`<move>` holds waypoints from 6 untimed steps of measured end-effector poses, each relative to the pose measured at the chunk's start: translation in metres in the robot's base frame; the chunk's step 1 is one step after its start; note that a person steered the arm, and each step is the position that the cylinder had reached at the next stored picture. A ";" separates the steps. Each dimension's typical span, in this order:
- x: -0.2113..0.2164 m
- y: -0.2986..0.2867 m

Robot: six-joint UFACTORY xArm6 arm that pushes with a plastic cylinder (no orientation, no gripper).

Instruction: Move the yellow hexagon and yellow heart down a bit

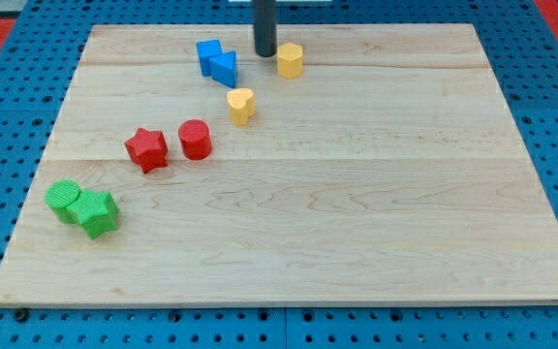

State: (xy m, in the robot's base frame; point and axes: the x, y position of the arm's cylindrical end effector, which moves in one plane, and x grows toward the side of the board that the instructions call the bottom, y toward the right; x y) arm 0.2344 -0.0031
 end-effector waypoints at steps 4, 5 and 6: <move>0.052 0.016; 0.033 0.004; 0.034 0.003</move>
